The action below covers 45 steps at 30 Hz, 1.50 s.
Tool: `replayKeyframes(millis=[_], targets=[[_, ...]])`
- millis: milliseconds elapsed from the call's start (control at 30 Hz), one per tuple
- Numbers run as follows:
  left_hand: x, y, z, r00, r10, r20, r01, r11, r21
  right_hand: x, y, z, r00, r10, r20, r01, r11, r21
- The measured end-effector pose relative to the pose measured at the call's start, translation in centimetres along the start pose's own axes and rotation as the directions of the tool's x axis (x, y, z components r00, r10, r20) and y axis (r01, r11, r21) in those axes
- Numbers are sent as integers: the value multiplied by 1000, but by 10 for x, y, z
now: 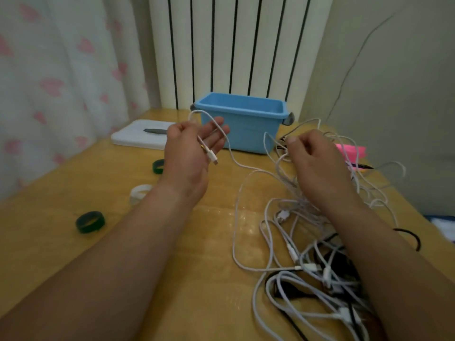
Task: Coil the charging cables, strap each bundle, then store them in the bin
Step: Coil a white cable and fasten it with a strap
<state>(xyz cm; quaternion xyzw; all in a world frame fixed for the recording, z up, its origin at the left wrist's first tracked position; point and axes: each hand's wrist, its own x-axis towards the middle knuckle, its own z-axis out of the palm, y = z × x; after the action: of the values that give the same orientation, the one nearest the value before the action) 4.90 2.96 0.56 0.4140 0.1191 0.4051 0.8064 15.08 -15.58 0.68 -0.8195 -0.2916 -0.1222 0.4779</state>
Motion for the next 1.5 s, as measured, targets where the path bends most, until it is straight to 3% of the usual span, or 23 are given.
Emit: replayKeyframes(millis=[167, 333, 400, 467, 500, 567, 700, 833, 967, 1067, 1133, 1233, 1367, 1500], targets=[[-8, -9, 3, 997, -70, 38, 59, 973, 224, 3, -4, -5, 989, 44, -139, -16, 981, 194], [-14, -21, 7, 964, -129, 232, -13, 850, 527, 1, -3, -10, 992, 106, -66, -80, 947, 310], [-15, -24, 3, 941, -106, 323, -166, 686, 709, 1, -1, -7, 995, 67, -69, -44, 957, 288], [-14, -25, 0, 891, -86, 445, -375, 412, 831, 1, 1, -5, 993, 51, -105, -17, 953, 302], [-16, -24, 0, 869, -124, 479, -426, 307, 851, 2, 1, -5, 989, 55, -134, -11, 952, 307], [-17, -22, -1, 843, -235, 483, -442, 208, 873, 2, 0, -7, 977, 83, -196, -19, 951, 308], [-14, -26, -5, 780, -371, 503, -490, 137, 861, 4, 2, -11, 959, 146, -244, -58, 941, 334], [-18, -33, -3, 699, -423, 577, -575, 147, 805, 5, 3, -9, 958, 144, -246, -51, 935, 352], [-17, -39, -1, 653, -430, 624, -686, 13, 727, 5, 5, -9, 957, 142, -252, -41, 929, 368], [-13, -34, -2, 713, -386, 586, -595, 108, 796, 6, 7, -10, 954, 168, -249, -52, 909, 414], [-10, -28, -2, 820, -308, 483, -407, 279, 869, 7, 7, -12, 960, 168, -225, -52, 894, 445], [-6, -24, -2, 945, -178, 276, -149, 517, 843, 4, 3, -14, 989, 104, -104, -51, 906, 420], [-3, -23, 0, 966, -218, 139, 121, 856, 502, -11, -6, -3, 985, -130, 114, 103, 970, 219], [-1, -25, 1, 943, -259, 208, 183, 928, 326, -15, 1, 16, 941, -269, 207, 256, 963, 90]])
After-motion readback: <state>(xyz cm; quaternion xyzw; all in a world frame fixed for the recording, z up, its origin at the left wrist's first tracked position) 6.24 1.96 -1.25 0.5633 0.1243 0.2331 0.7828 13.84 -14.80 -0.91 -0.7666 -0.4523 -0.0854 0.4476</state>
